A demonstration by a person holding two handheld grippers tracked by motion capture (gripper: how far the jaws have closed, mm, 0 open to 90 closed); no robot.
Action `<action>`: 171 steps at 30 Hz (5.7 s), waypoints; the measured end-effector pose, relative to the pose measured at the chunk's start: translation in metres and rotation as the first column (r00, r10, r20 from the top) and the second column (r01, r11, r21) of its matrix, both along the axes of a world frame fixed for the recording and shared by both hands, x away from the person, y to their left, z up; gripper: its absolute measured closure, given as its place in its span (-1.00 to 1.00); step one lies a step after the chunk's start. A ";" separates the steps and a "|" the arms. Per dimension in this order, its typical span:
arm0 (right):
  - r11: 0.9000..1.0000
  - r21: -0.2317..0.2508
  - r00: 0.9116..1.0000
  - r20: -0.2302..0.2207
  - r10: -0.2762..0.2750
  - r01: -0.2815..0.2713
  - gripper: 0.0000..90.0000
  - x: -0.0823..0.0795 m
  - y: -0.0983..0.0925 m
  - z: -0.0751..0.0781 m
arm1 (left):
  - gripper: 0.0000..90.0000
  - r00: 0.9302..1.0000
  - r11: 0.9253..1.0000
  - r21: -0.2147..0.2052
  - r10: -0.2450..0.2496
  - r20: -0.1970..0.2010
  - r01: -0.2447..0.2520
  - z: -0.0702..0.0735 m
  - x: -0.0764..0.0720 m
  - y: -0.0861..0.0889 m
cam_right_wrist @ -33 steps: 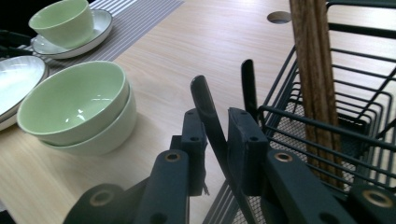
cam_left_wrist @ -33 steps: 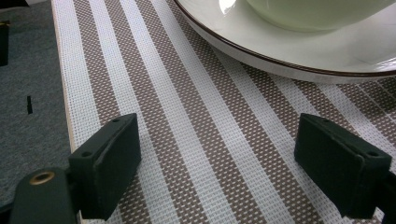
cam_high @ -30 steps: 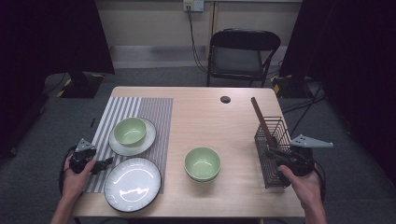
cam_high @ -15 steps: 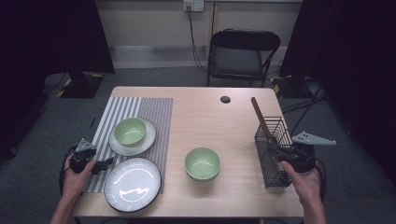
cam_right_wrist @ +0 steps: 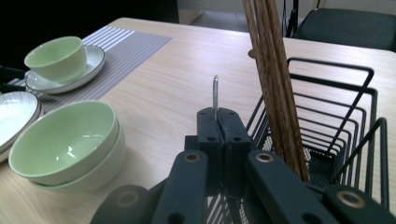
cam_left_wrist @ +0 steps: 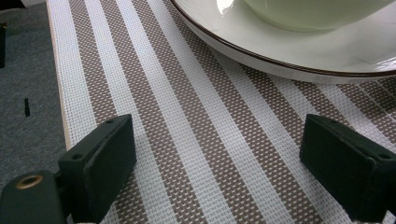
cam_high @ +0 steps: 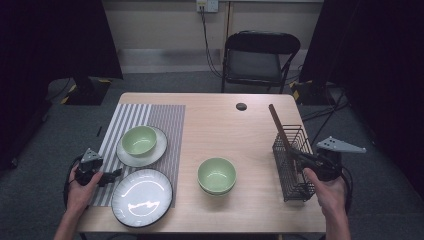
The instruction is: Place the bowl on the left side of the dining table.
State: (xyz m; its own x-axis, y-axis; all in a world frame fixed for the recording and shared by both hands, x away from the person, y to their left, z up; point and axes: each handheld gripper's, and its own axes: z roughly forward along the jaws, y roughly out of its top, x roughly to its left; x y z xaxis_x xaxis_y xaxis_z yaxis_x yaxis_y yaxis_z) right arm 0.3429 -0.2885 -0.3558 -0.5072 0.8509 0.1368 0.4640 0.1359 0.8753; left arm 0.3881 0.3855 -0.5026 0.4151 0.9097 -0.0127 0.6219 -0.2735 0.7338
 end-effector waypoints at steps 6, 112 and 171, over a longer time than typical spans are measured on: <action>1.000 0.003 1.000 0.018 0.005 -0.005 1.00 0.001 0.001 0.006 | -0.77 1.000 1.000 0.001 -0.001 0.000 0.001 0.000 0.000 0.000; 0.971 0.053 0.966 0.133 0.224 -0.233 1.00 0.065 0.118 0.061 | -0.63 0.997 0.997 -0.047 -0.061 0.041 0.063 0.038 -0.048 -0.021; 0.874 0.027 0.871 0.104 0.480 -0.485 1.00 0.071 0.257 0.052 | -0.60 0.928 0.932 -0.143 -0.297 0.225 0.333 0.105 -0.009 -0.148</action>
State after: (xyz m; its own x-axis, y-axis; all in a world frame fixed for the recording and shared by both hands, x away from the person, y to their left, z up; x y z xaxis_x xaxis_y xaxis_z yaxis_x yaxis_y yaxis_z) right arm 0.4143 -0.0312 -0.3038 -0.8652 0.4900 0.1063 0.2702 0.2771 0.9221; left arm 0.3796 0.2375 -0.3979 0.6903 0.7219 -0.0487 0.3635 -0.2877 0.8861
